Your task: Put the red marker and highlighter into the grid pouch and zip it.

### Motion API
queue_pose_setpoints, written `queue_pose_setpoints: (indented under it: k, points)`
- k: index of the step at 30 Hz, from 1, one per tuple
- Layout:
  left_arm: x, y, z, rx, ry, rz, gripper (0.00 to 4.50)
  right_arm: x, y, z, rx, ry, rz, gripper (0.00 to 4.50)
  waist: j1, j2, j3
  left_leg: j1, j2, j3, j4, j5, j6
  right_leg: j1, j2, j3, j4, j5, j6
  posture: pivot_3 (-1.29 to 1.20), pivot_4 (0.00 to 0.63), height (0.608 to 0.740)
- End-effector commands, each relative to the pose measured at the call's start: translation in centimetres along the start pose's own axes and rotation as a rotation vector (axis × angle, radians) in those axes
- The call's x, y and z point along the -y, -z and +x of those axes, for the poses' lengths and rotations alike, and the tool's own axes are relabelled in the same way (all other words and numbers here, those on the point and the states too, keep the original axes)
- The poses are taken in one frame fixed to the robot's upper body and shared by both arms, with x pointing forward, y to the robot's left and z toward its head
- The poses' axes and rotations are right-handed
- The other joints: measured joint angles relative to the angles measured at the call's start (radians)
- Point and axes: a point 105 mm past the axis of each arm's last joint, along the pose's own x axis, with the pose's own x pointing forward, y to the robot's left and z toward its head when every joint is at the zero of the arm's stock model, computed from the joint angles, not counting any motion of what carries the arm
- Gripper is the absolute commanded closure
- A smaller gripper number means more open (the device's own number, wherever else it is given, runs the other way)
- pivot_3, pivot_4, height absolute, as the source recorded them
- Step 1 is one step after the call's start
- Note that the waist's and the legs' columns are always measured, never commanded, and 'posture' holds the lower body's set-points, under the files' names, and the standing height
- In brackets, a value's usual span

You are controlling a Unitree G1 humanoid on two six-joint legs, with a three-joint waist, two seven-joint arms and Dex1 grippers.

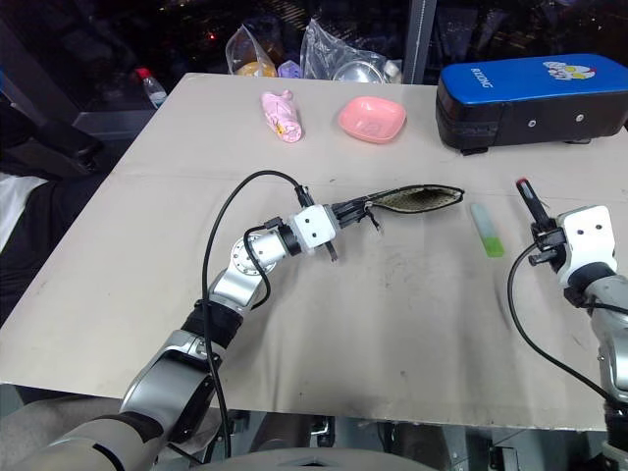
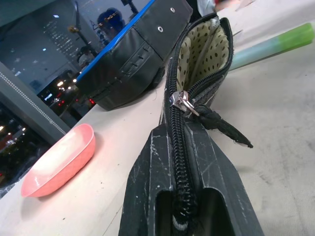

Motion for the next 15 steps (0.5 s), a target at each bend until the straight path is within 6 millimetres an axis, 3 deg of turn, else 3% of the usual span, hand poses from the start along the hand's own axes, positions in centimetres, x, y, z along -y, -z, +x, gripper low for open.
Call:
queue_pose_setpoints:
  k: [1,6,15]
  points:
    - [-0.8,-0.4,0.1,0.020,-0.026,0.019,4.50,-1.6,-3.2,-0.2,0.111,-0.156,-0.302,4.18,0.000,0.000,0.000,0.000,0.000,0.000,0.000,0.000,0.000,0.000,0.000,0.000,0.000,0.000,0.000,0.00,0.150,0.688]
    - [-0.3,-0.6,0.6,0.033,-0.009,0.020,4.50,-2.1,-4.5,1.3,0.126,-0.253,-0.632,4.18,-0.001,-0.001,0.001,0.000,0.000,0.002,0.002,0.000,0.000,0.000,-0.001,0.001,0.000,0.000,0.000,0.00,0.150,0.688]
    - [-0.3,-1.1,1.3,0.055,-0.001,0.029,4.50,-3.9,-5.2,5.1,0.175,-0.354,-0.831,4.18,0.002,-0.001,0.001,0.000,0.000,0.002,0.002,0.000,0.000,0.000,-0.001,0.001,0.000,0.000,0.000,0.00,0.150,0.688]
